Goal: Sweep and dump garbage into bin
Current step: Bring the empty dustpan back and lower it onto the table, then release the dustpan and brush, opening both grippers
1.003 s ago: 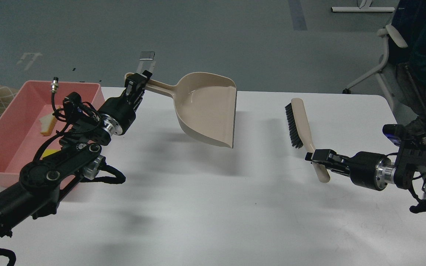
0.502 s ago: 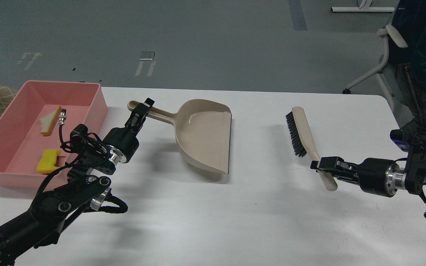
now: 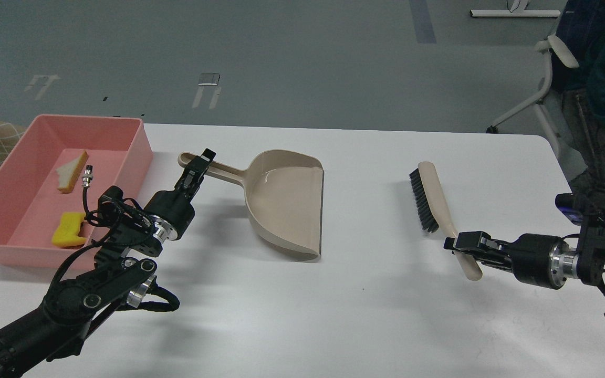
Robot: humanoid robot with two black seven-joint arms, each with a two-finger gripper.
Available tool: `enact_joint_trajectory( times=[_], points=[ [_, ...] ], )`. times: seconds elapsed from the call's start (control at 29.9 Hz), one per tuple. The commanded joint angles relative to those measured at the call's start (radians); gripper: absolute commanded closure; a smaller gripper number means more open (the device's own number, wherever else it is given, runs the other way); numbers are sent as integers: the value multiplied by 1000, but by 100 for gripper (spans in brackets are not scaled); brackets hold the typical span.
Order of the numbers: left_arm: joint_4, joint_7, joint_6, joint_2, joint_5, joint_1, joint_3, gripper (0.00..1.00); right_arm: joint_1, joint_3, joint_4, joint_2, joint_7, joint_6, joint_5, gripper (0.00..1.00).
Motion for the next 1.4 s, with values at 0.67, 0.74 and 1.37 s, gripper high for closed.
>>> enact_joint_trajectory(
  times=[0.67,0.74,1.37],
  points=[
    [11,-20,-6,-4,-2,0,29,2,-14,2,-6,3,-8,0,-1,43],
    [9,-22,-7,-4,-2,0,40,2,-14,2,-5,3,-9,0,0,42],
    [-29,-34,-31,36,-3,37,101,2,-15,25,-2,-38,-11,0,6,7]
  ],
)
